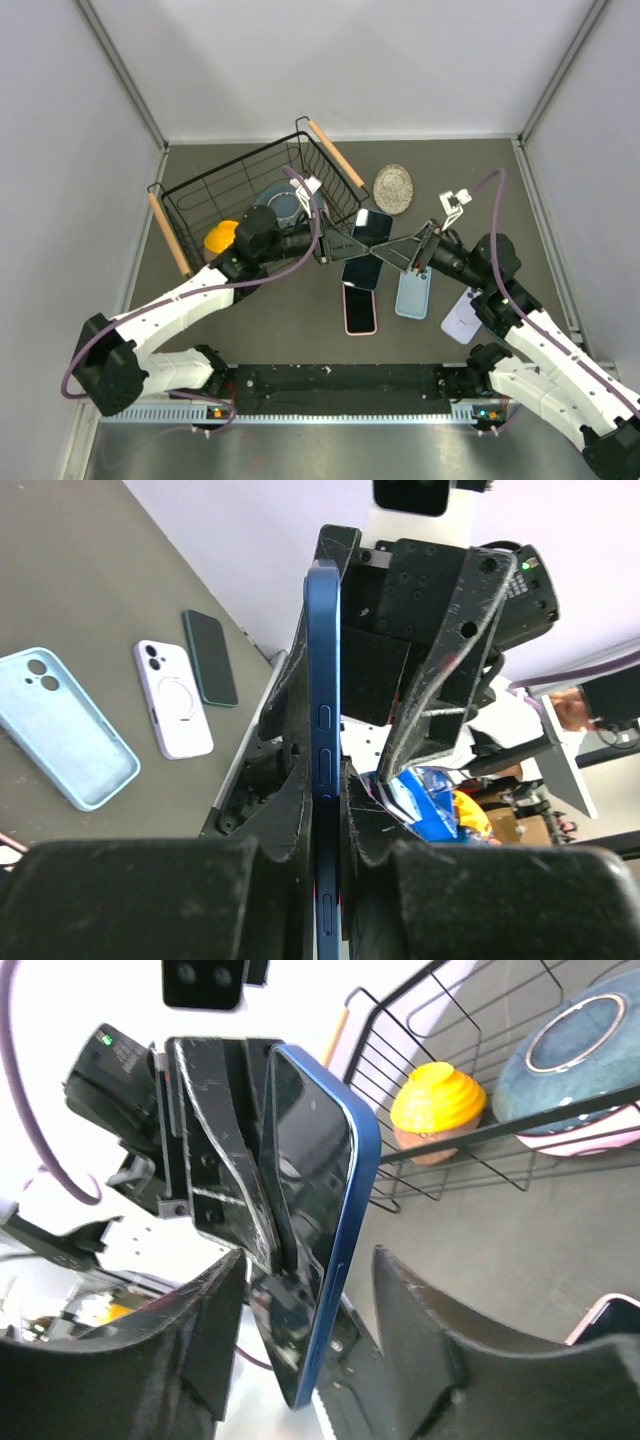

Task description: Put the phone into the phone case

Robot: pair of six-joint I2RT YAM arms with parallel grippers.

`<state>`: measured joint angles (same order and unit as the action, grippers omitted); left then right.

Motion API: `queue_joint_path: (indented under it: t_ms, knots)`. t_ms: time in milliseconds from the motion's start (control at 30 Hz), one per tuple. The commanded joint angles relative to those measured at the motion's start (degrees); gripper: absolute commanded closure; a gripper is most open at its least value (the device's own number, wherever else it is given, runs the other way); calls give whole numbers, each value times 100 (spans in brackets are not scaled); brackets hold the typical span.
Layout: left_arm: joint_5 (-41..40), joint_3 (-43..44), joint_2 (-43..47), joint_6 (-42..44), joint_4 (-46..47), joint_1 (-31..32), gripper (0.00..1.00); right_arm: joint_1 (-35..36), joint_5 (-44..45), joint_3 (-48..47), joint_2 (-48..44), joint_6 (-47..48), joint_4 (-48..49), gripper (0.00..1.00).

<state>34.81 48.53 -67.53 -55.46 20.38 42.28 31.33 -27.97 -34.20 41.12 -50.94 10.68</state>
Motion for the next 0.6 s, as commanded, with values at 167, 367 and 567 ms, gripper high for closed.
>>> queue_joint_path:
  t_ms: [167, 367, 567]
  knots:
    - [316, -265, 64, -615, 1372, -18, 100, -75, 213, 299, -368, -487, 1076, 75]
    - [343, -283, 55, -571, 1337, -18, 91, -75, 248, 299, -360, -619, 1182, 100]
    - [220, -125, 152, -62, 582, -18, 40, -75, 415, 212, -456, -479, 849, 100]
